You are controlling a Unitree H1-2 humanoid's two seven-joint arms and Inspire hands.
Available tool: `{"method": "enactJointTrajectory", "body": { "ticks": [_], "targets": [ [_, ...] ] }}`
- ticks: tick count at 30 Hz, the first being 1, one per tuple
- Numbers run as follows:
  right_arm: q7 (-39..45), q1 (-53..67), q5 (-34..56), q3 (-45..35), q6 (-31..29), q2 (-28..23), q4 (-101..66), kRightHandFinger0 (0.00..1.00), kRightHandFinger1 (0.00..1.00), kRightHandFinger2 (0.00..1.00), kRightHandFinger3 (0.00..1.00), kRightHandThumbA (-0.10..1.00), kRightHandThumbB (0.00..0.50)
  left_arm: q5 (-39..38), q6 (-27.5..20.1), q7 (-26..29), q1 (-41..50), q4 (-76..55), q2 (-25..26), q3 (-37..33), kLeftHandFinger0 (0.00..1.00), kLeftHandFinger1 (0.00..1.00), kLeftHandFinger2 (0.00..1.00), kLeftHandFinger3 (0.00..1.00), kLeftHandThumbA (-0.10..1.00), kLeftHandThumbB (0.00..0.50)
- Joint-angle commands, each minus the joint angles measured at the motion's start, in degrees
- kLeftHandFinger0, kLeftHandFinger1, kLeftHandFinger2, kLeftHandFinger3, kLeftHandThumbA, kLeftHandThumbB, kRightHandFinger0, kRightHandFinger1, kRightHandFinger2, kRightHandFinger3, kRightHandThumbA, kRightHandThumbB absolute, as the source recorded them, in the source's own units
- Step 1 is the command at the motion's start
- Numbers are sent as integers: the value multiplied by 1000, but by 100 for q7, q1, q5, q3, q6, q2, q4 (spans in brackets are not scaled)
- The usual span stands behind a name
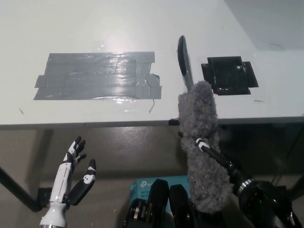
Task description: A grey duster is kept infront of the robot in the middle of the table and the robot extends its right arm to grab the duster, picks it up and hands it to a person
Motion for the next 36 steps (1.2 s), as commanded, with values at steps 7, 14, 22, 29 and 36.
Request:
{"method": "enactJointTrajectory", "body": {
  "ticks": [7, 14, 22, 29, 36],
  "targets": [
    [-1553, -85, 3415, 396, 110, -56, -2016, 0, 306, 768, 1000, -100, 180, 0, -217, 14, -177, -217, 104, 24, 937, 1000, 1000, 1000, 490, 144],
    [-1736, -87, 3775, 496, 110, -107, -2123, 0, 323, 799, 1000, -100, 173, 18, -189, 21, -193, -259, 110, 31, 934, 1000, 1000, 1000, 478, 142],
    [-1769, -100, 3886, 662, 110, -183, -1967, 0, 302, 826, 1000, -100, 157, 12, -183, 4, -200, -269, 123, 28, 940, 1000, 1000, 1000, 478, 140],
    [-1814, -99, 4009, 803, 110, -182, -1748, 0, 291, 825, 1000, -100, 159, 18, -117, -8, -214, -316, 124, 25, 956, 1000, 1000, 1000, 473, 138],
    [-1887, -79, 4132, 893, 110, -221, -1666, 0, 308, 847, 1000, -100, 155, 63, -107, 3, -224, -340, 135, 21, 948, 1000, 1000, 1000, 464, 130]
  ]
}}
